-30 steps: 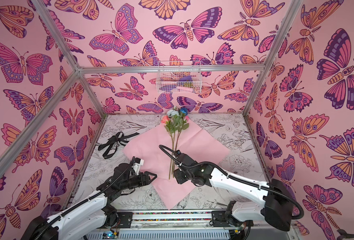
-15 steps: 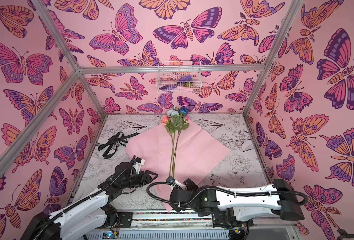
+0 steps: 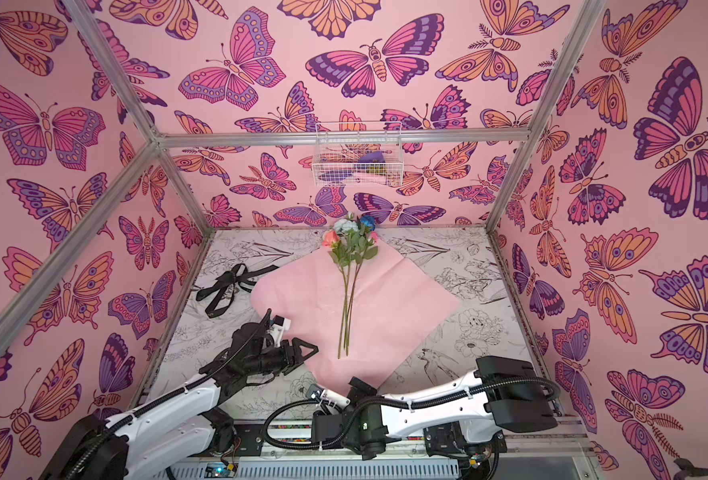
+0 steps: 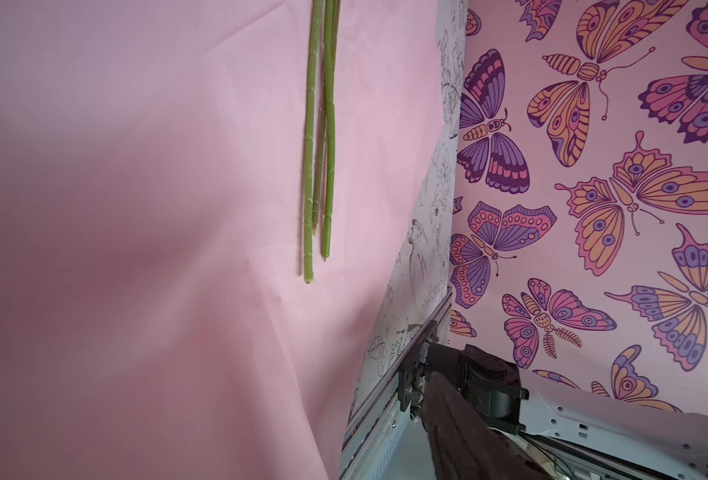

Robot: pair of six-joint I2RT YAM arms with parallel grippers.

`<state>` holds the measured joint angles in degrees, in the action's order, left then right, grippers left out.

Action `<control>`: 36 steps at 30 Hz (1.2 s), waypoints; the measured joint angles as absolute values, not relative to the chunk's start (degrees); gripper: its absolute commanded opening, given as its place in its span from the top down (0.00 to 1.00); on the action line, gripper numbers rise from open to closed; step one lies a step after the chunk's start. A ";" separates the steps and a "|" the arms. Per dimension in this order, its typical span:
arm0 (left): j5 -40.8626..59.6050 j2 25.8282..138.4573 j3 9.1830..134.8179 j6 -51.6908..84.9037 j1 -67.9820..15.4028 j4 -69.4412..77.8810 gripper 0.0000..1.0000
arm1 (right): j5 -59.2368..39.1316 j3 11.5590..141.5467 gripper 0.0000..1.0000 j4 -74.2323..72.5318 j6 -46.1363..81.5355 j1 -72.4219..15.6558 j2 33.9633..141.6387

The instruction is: Tie the bouquet of fake flowers

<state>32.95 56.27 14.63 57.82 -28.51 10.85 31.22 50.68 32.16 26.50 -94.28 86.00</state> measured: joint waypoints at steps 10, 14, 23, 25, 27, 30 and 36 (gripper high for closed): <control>33.67 54.59 13.98 60.12 -28.51 12.51 0.33 | 31.00 50.70 0.01 28.21 26.17 -94.91 91.35; 33.67 53.91 13.87 60.66 -28.51 12.73 0.34 | 31.29 50.70 0.01 27.57 27.27 -94.91 93.49; 33.65 52.56 13.30 61.82 -28.51 13.30 0.34 | 37.32 50.68 0.17 28.47 33.10 -93.80 93.76; 33.41 52.56 13.41 61.73 -28.51 11.64 0.34 | 38.22 50.68 0.23 28.64 33.43 -93.19 94.13; 32.71 52.56 14.06 61.23 -28.51 7.70 0.34 | 39.00 50.68 0.23 28.97 33.71 -92.51 94.43; 30.02 52.47 15.97 59.57 -28.51 0.10 0.34 | 40.14 50.68 0.23 29.69 34.11 -91.44 94.61; 24.16 51.86 20.49 55.46 -28.51 -11.49 0.37 | 40.95 50.78 0.25 30.44 32.88 -89.71 94.61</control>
<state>24.16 51.86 20.49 55.46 -28.51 -11.49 40.95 50.78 30.44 32.88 -89.71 94.61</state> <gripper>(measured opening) 0.638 0.742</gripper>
